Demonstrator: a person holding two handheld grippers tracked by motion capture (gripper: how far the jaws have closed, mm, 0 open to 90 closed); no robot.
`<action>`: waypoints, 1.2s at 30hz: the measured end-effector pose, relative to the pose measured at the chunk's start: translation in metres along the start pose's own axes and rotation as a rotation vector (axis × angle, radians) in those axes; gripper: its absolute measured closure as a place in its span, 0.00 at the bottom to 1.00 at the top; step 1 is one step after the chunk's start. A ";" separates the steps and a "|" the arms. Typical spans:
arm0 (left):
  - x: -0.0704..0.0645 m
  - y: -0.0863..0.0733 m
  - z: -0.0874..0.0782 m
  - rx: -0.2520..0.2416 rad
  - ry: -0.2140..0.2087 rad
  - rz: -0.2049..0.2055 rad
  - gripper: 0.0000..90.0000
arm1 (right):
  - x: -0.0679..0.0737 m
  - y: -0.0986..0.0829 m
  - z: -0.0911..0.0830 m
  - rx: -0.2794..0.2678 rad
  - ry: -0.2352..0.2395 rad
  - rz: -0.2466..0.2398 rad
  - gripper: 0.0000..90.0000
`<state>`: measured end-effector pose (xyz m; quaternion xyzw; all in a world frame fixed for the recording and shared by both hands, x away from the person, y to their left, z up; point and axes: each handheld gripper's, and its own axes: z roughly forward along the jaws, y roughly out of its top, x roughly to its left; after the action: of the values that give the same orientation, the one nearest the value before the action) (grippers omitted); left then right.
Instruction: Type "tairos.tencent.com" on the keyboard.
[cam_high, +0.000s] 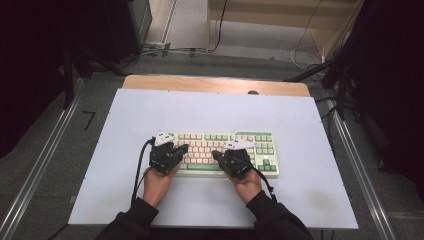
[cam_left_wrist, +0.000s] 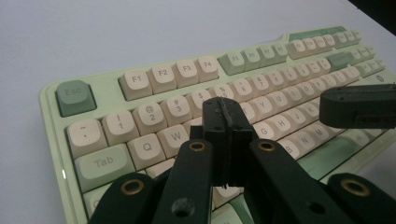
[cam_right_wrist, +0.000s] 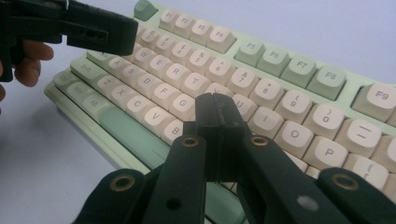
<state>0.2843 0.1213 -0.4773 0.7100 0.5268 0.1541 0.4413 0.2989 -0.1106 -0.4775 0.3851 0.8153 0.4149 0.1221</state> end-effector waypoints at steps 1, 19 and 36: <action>-0.001 0.000 0.000 0.000 -0.002 0.000 1.00 | -0.001 0.000 -0.001 0.002 -0.002 0.000 0.98; -0.015 -0.009 0.005 0.044 -0.030 0.025 1.00 | -0.007 0.000 -0.003 0.003 -0.018 0.012 0.98; -0.019 -0.014 0.010 0.077 -0.034 0.038 1.00 | -0.008 0.000 -0.004 -0.002 -0.020 0.015 0.98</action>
<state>0.2750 0.1011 -0.4892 0.7389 0.5111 0.1297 0.4195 0.3025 -0.1190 -0.4759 0.3954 0.8107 0.4126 0.1276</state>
